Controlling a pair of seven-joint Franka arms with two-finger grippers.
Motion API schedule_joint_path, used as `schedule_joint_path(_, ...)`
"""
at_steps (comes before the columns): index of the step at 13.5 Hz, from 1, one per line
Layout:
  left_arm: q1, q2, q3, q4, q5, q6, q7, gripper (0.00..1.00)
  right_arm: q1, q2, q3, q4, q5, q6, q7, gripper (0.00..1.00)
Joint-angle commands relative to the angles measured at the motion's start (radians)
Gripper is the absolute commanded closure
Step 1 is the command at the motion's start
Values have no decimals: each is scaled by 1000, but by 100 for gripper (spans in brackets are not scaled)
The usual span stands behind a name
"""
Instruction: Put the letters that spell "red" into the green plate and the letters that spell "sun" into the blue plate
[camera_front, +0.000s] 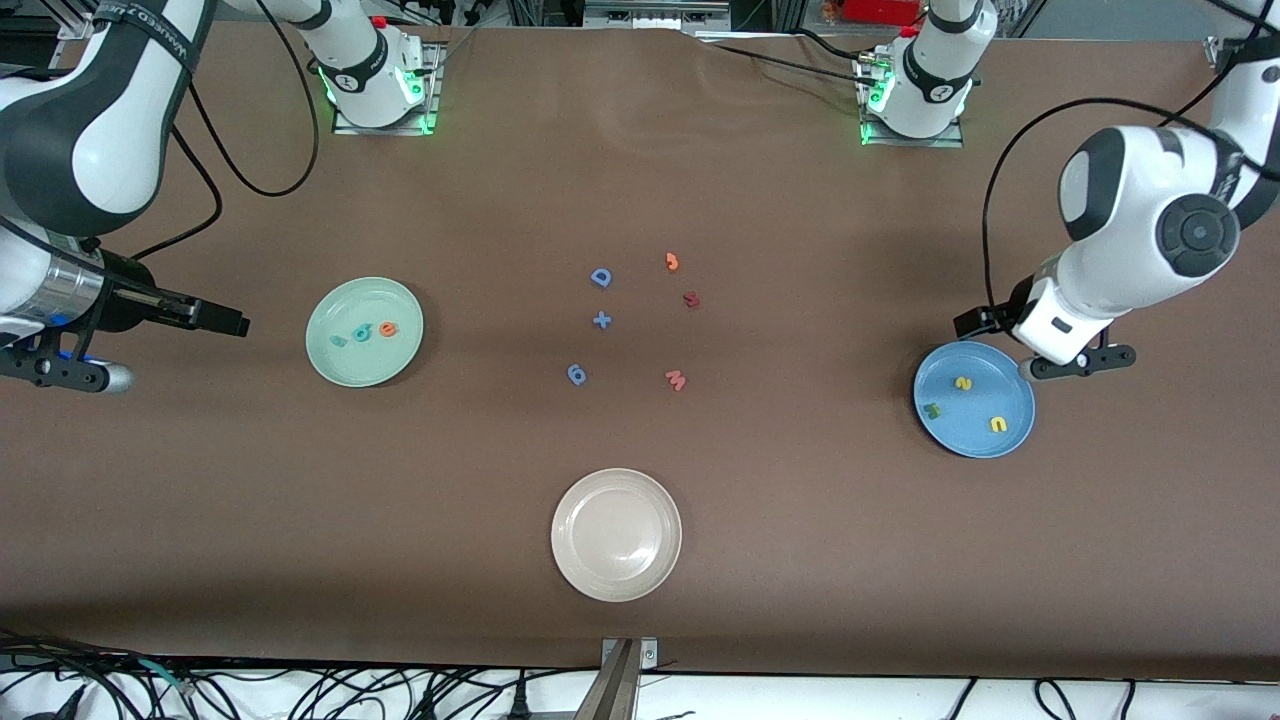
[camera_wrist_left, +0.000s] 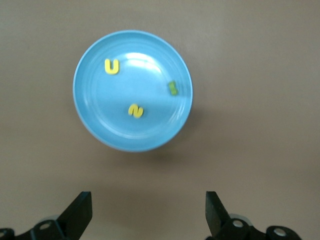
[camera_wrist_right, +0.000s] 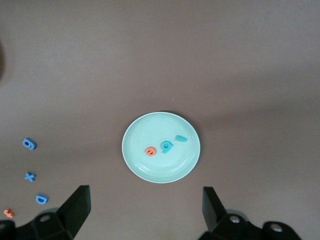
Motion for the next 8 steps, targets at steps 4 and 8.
schedule_joint_path(4, 9, -22, -15, 275, -20, -315, 53, 0, -165, 3, 168, 170, -90, -106, -6, 1)
schedule_joint_path(8, 11, -26, -9, 364, -16, -384, 85, 0, -331, 2, 322, 271, -94, -157, -6, 1)
